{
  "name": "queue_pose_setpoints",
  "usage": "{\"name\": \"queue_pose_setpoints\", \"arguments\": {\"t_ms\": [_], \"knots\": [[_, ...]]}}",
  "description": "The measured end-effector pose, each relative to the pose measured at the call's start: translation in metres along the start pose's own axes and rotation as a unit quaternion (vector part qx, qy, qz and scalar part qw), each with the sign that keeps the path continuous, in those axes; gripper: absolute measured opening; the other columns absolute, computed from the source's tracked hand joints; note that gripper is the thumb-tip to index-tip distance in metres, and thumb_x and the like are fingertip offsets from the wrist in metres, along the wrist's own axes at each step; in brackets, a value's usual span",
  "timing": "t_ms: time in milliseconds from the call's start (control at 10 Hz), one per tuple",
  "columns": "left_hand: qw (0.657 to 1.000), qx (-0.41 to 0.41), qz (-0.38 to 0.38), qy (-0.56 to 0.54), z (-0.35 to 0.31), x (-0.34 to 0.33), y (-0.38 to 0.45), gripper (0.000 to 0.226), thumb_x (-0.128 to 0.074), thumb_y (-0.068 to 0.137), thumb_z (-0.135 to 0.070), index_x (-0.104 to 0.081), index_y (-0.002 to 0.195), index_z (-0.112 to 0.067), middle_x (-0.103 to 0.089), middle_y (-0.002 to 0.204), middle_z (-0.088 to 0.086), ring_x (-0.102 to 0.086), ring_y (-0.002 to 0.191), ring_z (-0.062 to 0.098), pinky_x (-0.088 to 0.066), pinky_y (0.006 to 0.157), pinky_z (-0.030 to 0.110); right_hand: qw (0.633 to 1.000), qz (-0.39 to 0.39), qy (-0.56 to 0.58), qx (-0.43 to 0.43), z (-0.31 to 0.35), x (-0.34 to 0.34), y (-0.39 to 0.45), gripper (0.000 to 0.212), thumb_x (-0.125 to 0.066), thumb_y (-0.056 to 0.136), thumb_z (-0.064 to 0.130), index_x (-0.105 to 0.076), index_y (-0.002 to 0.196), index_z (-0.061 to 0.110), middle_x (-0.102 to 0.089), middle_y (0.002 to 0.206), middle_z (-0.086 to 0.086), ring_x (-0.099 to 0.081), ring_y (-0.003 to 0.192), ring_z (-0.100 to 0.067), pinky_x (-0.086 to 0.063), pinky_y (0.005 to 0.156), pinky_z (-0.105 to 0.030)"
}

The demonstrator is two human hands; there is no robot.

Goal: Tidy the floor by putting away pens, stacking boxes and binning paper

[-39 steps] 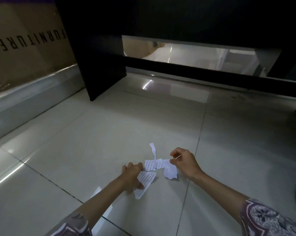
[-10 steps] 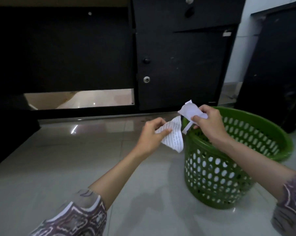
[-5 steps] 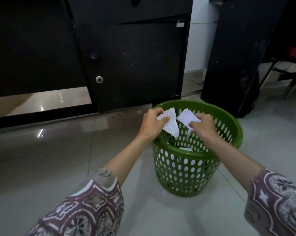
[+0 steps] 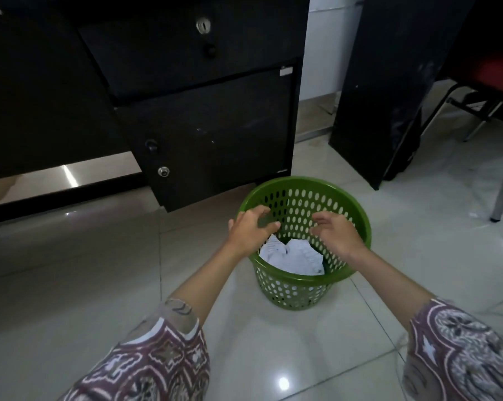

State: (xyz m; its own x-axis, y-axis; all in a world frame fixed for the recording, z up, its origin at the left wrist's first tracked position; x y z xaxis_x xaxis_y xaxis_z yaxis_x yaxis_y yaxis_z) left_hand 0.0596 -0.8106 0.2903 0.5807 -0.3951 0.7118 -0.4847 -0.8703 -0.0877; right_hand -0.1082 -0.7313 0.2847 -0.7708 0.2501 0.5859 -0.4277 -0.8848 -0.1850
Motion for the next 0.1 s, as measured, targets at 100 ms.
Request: {"name": "queue_pose_setpoints", "arguments": {"t_ms": [100], "knots": [[1.000, -0.008, 0.008, 0.022, -0.0294, 0.0267, -0.0142, 0.053, -0.054, 0.089, -0.042, -0.043, 0.136, -0.018, -0.045, 0.143, 0.002, -0.033, 0.137, 0.022, -0.020, 0.113, 0.043, 1.000, 0.011, -0.006, 0.024, 0.0314, 0.0230, -0.0163, 0.048, -0.058, 0.090, 0.019, -0.045, 0.135, 0.011, -0.045, 0.142, -0.007, -0.043, 0.130, -0.024, -0.033, 0.106, -0.037]]}}
Point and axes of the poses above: each hand's wrist, its own y-axis towards the middle knuckle, its own x-axis out of the back of the hand, z = x × y, the point moved 1 cm from there along y, towards the middle knuckle
